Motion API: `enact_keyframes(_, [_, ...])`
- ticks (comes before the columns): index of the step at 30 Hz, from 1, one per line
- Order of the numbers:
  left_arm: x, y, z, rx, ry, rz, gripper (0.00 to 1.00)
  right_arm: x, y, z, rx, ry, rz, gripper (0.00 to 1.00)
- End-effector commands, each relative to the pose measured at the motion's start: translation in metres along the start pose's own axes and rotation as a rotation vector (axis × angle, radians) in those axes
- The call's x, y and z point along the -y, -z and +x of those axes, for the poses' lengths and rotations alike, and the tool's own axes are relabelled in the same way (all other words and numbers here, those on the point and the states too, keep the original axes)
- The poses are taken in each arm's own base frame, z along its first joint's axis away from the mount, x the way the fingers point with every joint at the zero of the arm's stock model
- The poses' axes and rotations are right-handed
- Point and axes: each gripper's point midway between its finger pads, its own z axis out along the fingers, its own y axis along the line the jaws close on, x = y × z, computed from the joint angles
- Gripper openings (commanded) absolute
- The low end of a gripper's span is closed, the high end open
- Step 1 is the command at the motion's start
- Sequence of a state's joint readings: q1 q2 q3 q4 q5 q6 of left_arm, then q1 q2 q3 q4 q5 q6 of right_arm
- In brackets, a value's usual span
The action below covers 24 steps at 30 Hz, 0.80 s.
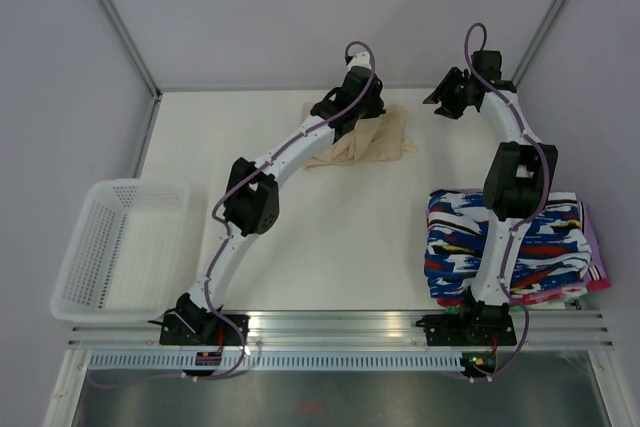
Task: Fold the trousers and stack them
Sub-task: Fold the trousers
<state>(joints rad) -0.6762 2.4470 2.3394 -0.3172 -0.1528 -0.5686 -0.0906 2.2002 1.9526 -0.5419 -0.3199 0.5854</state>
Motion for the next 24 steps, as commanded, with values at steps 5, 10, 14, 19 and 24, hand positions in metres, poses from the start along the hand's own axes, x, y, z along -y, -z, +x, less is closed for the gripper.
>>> enact_keyframes(5, [0.044,-0.022,-0.037,0.215,0.173,0.127,0.02,0.009,0.02,-0.014,0.017,0.007,-0.025,0.55])
enact_keyframes(10, [0.041,-0.035,-0.002,0.149,0.16,0.112,0.03,0.014,0.023,-0.018,0.019,-0.004,-0.038,0.55])
enact_keyframes(14, [0.048,-0.027,0.0,0.119,0.141,0.144,0.43,0.011,0.022,-0.016,0.006,0.011,-0.062,0.57])
enact_keyframes(19, [0.069,0.015,-0.035,0.112,0.089,0.213,1.0,-0.002,0.026,-0.027,0.02,0.074,-0.109,0.61])
enact_keyframes(24, [0.019,0.065,-0.078,0.112,0.166,0.059,1.0,-0.043,0.039,-0.034,0.06,0.226,-0.201,0.64])
